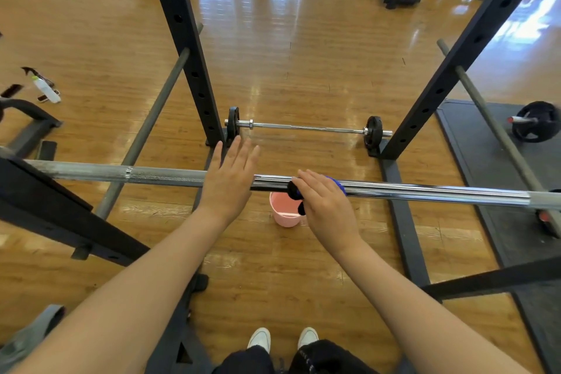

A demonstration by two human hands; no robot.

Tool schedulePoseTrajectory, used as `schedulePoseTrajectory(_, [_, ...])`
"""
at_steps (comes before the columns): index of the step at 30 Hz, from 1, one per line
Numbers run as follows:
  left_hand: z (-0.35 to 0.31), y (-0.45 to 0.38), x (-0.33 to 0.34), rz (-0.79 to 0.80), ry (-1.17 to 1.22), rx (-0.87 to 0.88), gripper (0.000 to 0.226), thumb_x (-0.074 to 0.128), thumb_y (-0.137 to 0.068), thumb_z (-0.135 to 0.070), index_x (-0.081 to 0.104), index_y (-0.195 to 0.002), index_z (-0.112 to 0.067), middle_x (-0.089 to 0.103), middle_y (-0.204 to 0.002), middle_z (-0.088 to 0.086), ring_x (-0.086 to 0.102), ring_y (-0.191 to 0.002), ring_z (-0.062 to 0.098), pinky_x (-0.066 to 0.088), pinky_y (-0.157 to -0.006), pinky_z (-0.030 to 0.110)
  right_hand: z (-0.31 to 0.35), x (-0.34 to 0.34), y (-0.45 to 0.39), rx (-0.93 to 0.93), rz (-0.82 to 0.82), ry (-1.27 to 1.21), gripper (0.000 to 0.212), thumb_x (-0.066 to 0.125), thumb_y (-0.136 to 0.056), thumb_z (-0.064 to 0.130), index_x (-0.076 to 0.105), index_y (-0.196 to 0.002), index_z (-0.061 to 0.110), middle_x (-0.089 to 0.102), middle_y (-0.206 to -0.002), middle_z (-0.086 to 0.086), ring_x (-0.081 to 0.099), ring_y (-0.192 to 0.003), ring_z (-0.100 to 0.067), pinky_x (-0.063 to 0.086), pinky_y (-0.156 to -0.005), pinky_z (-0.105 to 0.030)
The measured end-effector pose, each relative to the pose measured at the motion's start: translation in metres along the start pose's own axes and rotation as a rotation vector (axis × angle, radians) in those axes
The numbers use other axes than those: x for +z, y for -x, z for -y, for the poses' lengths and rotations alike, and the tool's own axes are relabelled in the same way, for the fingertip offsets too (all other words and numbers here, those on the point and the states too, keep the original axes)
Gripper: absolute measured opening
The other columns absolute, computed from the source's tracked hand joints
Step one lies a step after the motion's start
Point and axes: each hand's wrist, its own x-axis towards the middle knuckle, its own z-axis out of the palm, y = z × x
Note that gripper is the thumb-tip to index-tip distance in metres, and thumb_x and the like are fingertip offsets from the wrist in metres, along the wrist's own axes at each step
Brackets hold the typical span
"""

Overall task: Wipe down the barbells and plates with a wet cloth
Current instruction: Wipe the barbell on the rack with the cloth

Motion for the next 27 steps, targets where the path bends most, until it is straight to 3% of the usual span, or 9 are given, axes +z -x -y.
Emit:
schedulePoseTrajectory(6, [-0.004, -0.007, 0.004, -0.012, 0.032, 0.063, 0.063, 0.079, -0.053, 0.010, 0.065, -0.114, 0.001, 0.063, -0.119, 0.021, 0.057, -0.117, 0.037, 0.032, -0.103, 0.052, -0.032, -0.022, 0.025, 0.164, -0.084, 0.085, 0.038, 0.051, -0.078, -0.001, 0.065, -0.114, -0.001, 0.065, -0.117, -0.015, 0.059, -0.112, -0.030, 0.041, -0.101, -0.041])
schedulePoseTrajectory(9, [-0.006, -0.009, -0.002, 0.115, 0.076, 0.045, 0.057, 0.069, -0.073, 0.005, 0.057, -0.127, -0.006, 0.057, -0.132, 0.014, 0.046, -0.130, 0.030, 0.020, -0.114, 0.044, -0.019, -0.021, 0.014, 0.272, -0.094, 0.071, 0.040, 0.054, -0.070, -0.004, 0.068, -0.108, -0.002, 0.068, -0.111, -0.016, 0.064, -0.105, -0.033, 0.039, -0.097, -0.043])
schedulePoseTrajectory(11, [-0.005, -0.013, -0.003, 0.191, 0.083, 0.038, 0.054, 0.057, -0.085, 0.001, 0.048, -0.136, -0.014, 0.050, -0.140, 0.007, 0.034, -0.138, 0.024, 0.010, -0.117, 0.038, -0.004, -0.015, 0.003, 0.239, -0.093, 0.032, 0.036, 0.050, -0.074, 0.004, 0.070, -0.103, -0.002, 0.069, -0.107, -0.016, 0.066, -0.100, -0.033, 0.044, -0.092, -0.043])
schedulePoseTrajectory(14, [-0.005, -0.016, -0.013, 0.268, 0.091, 0.022, 0.047, 0.052, -0.089, -0.001, 0.052, -0.131, -0.020, 0.052, -0.136, 0.007, 0.035, -0.136, 0.023, 0.018, -0.115, 0.033, 0.009, -0.010, -0.006, 0.162, -0.066, 0.008, 0.043, 0.039, -0.080, 0.018, 0.071, -0.101, -0.001, 0.070, -0.105, -0.015, 0.067, -0.098, -0.031, 0.050, -0.087, -0.045])
schedulePoseTrajectory(18, [-0.001, -0.019, -0.022, 0.370, 0.136, 0.007, 0.036, 0.051, -0.089, -0.004, 0.057, -0.121, -0.020, 0.060, -0.104, 0.001, 0.055, -0.101, 0.022, 0.046, -0.081, 0.031, 0.000, -0.008, 0.003, 0.090, -0.016, 0.032, 0.044, 0.038, -0.082, 0.018, 0.069, -0.107, 0.000, 0.068, -0.112, -0.014, 0.065, -0.104, -0.031, 0.048, -0.094, -0.040])
schedulePoseTrajectory(20, [0.002, -0.024, -0.024, 0.431, 0.164, 0.017, 0.031, 0.051, -0.088, -0.003, 0.058, -0.114, -0.019, 0.051, -0.083, -0.004, 0.051, -0.078, 0.018, 0.042, -0.064, 0.028, -0.005, -0.010, 0.005, 0.092, -0.023, 0.042, 0.043, 0.039, -0.082, 0.016, 0.068, -0.109, 0.000, 0.067, -0.114, -0.014, 0.064, -0.106, -0.031, 0.050, -0.094, -0.042])
schedulePoseTrajectory(22, [0.002, -0.025, -0.024, 0.431, 0.164, 0.046, 0.035, 0.052, -0.087, -0.003, 0.056, -0.117, -0.019, 0.055, -0.088, -0.003, 0.055, -0.085, 0.019, 0.045, -0.076, 0.031, -0.002, -0.010, 0.003, 0.112, -0.060, 0.041, 0.044, 0.038, -0.082, 0.018, 0.069, -0.107, -0.001, 0.068, -0.112, -0.015, 0.065, -0.104, -0.032, 0.050, -0.090, -0.047])
schedulePoseTrajectory(24, [0.000, -0.020, -0.014, 0.346, 0.098, 0.082, 0.048, 0.056, -0.087, -0.005, 0.047, -0.133, -0.019, 0.057, -0.124, 0.001, 0.047, -0.124, 0.023, 0.025, -0.111, 0.042, 0.004, -0.007, 0.001, 0.094, -0.086, 0.035, 0.041, 0.039, -0.082, 0.015, 0.069, -0.105, -0.002, 0.068, -0.110, -0.016, 0.065, -0.103, -0.032, 0.049, -0.090, -0.046])
schedulePoseTrajectory(27, [-0.003, -0.010, -0.003, 0.140, 0.050, 0.017, 0.068, 0.063, -0.088, -0.016, 0.029, -0.147, -0.017, 0.037, -0.149, 0.007, 0.026, -0.142, 0.025, 0.002, -0.115, 0.048, 0.007, 0.005, 0.001, 0.026, -0.054, 0.016, 0.039, 0.041, -0.081, 0.005, 0.067, -0.109, -0.001, 0.066, -0.115, -0.015, 0.063, -0.108, -0.030, 0.043, -0.099, -0.038])
